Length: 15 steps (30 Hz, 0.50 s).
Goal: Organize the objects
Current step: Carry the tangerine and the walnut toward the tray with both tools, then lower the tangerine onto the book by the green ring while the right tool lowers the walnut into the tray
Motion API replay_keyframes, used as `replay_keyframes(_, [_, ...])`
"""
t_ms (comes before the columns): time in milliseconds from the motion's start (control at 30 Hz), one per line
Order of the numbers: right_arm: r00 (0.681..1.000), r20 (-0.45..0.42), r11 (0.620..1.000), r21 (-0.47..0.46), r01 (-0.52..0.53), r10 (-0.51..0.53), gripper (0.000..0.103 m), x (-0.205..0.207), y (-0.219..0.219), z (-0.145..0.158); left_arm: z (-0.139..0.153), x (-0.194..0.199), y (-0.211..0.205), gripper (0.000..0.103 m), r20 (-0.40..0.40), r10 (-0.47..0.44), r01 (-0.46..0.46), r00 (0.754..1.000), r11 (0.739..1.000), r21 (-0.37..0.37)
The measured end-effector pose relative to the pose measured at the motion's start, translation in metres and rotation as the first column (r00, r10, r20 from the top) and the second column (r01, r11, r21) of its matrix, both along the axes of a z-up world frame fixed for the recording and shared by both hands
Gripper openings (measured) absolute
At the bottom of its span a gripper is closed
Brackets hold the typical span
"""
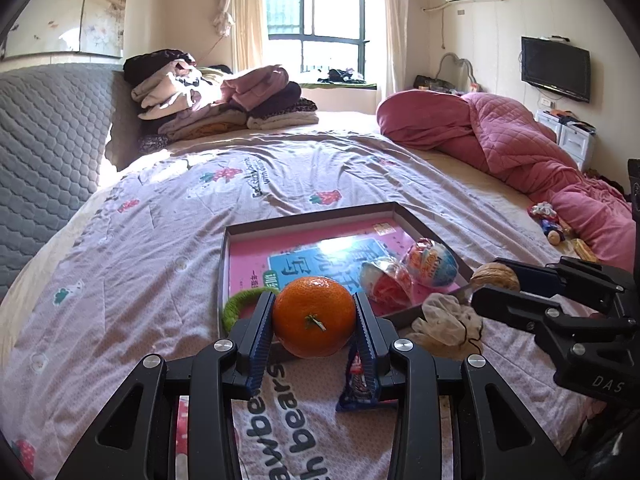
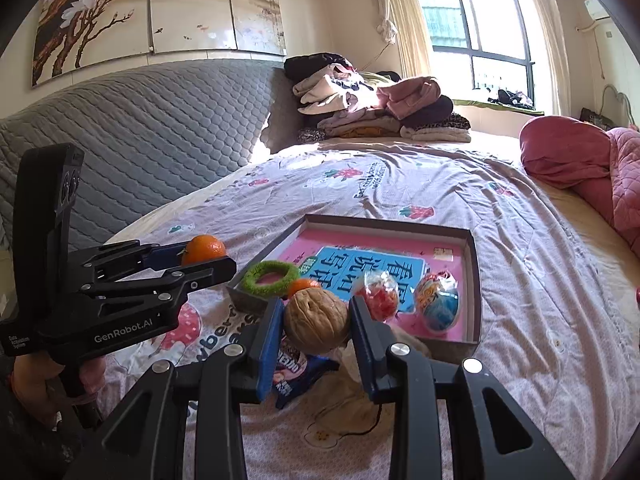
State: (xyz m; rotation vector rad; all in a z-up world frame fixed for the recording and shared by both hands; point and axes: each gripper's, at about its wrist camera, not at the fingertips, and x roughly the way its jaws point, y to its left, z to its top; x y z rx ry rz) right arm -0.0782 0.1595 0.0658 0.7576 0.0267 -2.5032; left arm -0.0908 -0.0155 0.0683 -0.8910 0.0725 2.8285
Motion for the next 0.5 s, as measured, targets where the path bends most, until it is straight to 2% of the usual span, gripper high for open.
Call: replay_keyframes(500, [0.999, -0.015, 0.999, 0.033, 0.041, -0.04, 0.034, -0.042, 0.008, 0.0, -0.005, -0.042, -0.007, 0.039, 0.004, 0.01, -0.009, 1.0, 1.0, -0.027])
